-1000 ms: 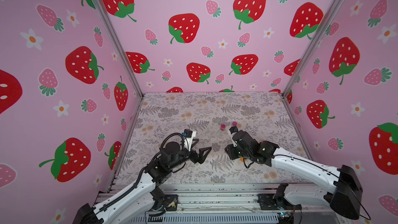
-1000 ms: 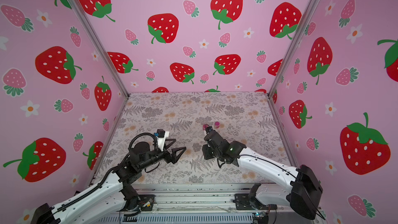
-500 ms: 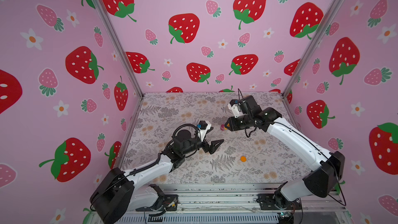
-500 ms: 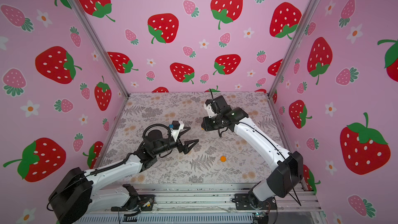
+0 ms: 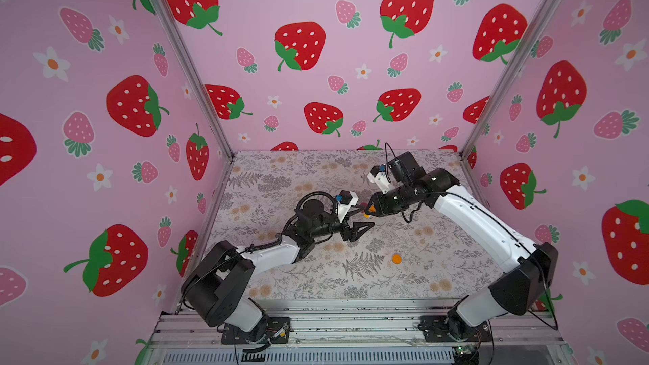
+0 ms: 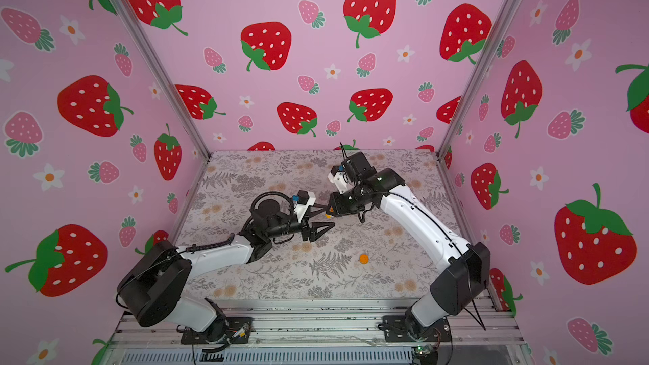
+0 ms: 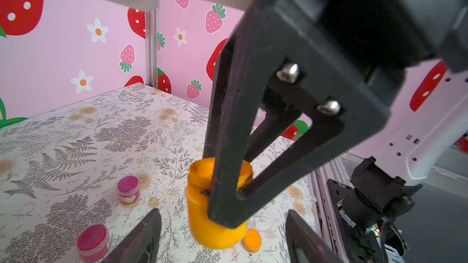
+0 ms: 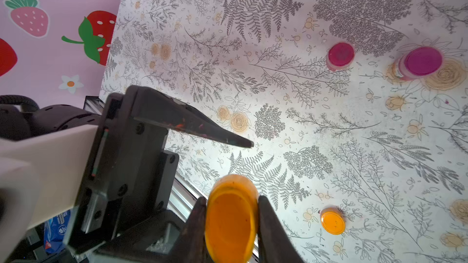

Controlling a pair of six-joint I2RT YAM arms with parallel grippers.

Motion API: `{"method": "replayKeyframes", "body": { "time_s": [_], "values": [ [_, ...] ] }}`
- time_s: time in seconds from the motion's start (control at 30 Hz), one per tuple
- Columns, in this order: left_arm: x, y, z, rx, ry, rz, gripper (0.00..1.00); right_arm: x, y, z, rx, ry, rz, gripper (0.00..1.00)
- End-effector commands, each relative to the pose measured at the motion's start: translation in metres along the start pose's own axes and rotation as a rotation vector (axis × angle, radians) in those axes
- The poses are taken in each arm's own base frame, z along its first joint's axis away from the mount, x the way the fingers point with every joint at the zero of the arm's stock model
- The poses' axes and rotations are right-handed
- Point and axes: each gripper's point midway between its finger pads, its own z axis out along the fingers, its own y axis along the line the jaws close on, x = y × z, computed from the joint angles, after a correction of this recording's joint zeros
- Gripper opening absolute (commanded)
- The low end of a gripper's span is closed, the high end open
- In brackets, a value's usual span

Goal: Close the paint jar lid
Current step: Pick up the paint jar from the center of the board.

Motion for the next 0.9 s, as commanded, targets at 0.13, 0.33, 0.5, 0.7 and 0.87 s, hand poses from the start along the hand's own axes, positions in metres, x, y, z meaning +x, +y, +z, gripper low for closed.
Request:
{"method": "replayKeyframes", "body": {
  "time_s": [0.13, 0.33, 0.5, 0.7, 0.87],
  "values": [
    [-0.031, -0.009, -0.001, 0.041, -0.075, 0.057, 0.63, 0.013, 0.014, -0.009, -0.066, 0.012, -0.009, 0.30],
    [-0.029, -0.010, -0.001, 0.044, -0.068, 0.046, 0.55, 0.017, 0.014, -0.007, -0.064, 0.019, -0.010, 0.30],
    [-0.030, -0.009, 0.001, 0.048, -0.066, 0.043, 0.46, 0.017, 0.018, -0.006, -0.071, 0.022, -0.014, 0.30],
    [-0.032, -0.008, 0.001, 0.042, -0.072, 0.045, 0.35, 0.021, 0.019, -0.002, -0.072, 0.043, -0.016, 0.29],
    [-0.035, -0.007, -0.002, 0.035, -0.079, 0.047, 0.27, 0.022, 0.020, -0.002, -0.075, 0.049, -0.015, 0.31]
  ]
}}
